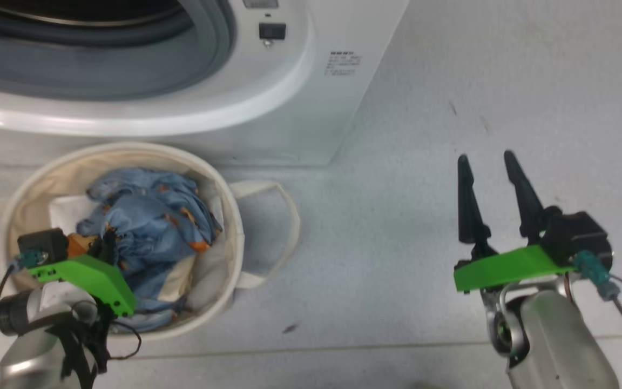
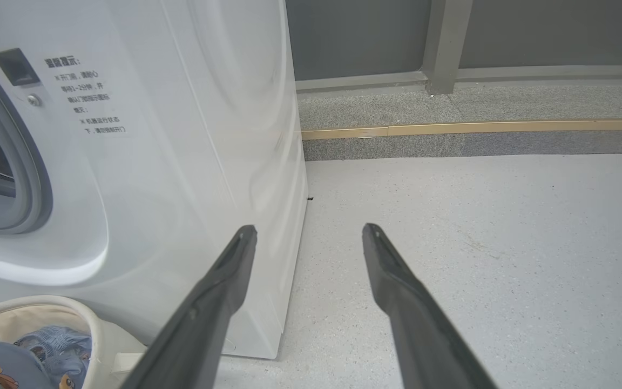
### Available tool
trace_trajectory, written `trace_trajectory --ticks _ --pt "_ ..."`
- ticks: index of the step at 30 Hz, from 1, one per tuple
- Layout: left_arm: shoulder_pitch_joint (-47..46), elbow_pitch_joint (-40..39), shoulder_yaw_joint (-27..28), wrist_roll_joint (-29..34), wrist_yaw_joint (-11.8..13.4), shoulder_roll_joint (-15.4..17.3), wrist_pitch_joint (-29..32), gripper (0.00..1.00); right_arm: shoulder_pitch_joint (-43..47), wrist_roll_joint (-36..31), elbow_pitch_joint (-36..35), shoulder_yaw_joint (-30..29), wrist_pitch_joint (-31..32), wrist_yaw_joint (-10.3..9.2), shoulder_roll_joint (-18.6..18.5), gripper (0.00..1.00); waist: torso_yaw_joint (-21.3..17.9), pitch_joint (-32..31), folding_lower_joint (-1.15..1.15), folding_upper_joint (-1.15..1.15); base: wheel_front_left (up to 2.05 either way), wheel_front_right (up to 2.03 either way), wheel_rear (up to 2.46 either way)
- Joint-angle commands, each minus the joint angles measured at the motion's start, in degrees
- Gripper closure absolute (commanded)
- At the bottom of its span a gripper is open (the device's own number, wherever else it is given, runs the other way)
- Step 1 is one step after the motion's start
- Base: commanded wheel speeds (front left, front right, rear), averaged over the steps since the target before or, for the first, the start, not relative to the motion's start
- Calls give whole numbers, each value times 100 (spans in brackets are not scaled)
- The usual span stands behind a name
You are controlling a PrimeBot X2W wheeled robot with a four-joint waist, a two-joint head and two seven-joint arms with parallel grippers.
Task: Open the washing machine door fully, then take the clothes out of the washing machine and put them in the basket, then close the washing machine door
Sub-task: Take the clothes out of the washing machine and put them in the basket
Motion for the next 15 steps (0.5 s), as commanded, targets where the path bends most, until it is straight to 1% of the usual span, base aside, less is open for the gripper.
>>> trace_trajectory --ticks 1,9,10,11,12,13,15 --pt "-95 14 112 -72 -31 192 26 100 -90 -38 -212 75 -28 5 29 0 -67 216 0 0 0 0 0" --pt "-210 345 -29 -275 -31 366 302 100 -197 38 -326 76 -28 5 29 0 -190 405 0 0 0 0 0" --pt "-203 367 -38 -287 -31 387 314 96 -202 47 -319 86 -28 5 29 0 -202 400 0 0 0 0 0" --pt "-195 384 -48 -295 -31 400 304 87 -206 58 -310 93 -28 5 29 0 -211 380 0 0 0 0 0" --pt "-186 400 -38 -314 -31 417 281 41 -206 66 -295 102 -28 5 29 0 -218 357 0 0 0 0 0" --pt "-175 411 -30 -332 -31 418 226 1 -205 74 -277 111 -28 5 29 0 -219 322 0 0 0 0 0" --pt "-141 425 -36 -357 -32 410 140 0 -201 95 -232 135 -28 5 29 0 -216 229 0 0 0 0 0"
